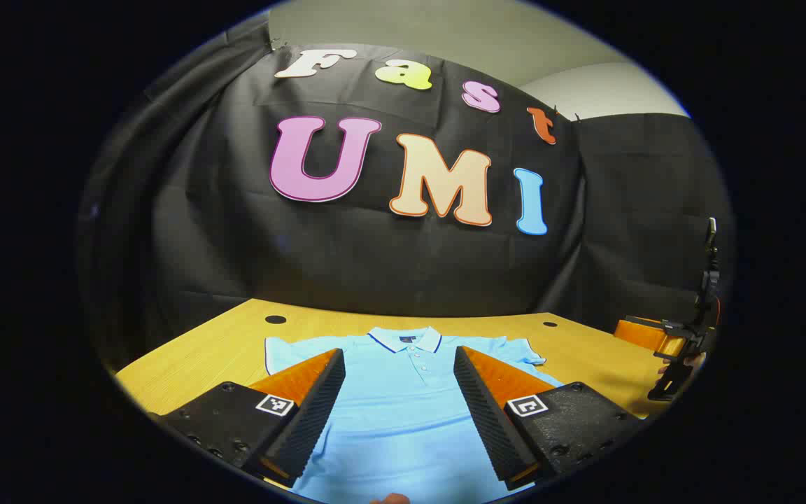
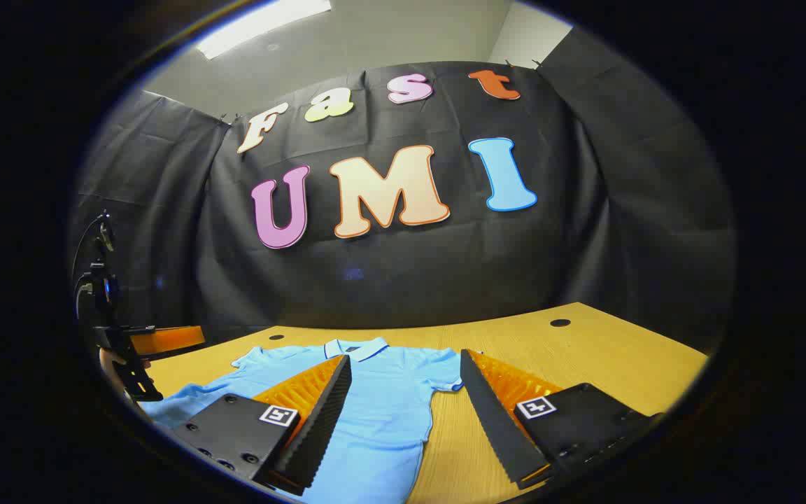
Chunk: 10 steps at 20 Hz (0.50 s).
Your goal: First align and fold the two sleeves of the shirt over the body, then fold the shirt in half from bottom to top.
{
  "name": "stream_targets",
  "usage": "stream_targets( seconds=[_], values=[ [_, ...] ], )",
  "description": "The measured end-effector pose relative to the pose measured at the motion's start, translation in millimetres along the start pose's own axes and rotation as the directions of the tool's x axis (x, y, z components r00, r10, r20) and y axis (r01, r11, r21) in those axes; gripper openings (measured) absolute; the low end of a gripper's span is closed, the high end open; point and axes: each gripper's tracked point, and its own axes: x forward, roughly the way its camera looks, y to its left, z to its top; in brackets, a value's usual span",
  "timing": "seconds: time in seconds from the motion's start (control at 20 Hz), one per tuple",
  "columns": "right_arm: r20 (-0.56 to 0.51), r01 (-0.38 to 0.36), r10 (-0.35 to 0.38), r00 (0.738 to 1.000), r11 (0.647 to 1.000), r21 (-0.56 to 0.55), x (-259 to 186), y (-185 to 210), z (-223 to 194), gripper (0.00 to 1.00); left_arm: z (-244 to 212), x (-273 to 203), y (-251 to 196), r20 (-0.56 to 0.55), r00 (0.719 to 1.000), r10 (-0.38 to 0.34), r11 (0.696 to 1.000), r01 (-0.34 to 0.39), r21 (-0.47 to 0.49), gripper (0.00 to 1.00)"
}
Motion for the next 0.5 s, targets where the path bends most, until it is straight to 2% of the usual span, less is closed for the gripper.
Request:
stream_targets(
  seconds=[0.5],
  values=[
    [-0.059, -0.003, 0.004, 0.998, 1.000, 0.011, 5, 0, -17, 0.97, -11, 6, 8, -0.032, 0.999, 0.007, 1.000, -0.008, -0.009, 0.94]
  ],
)
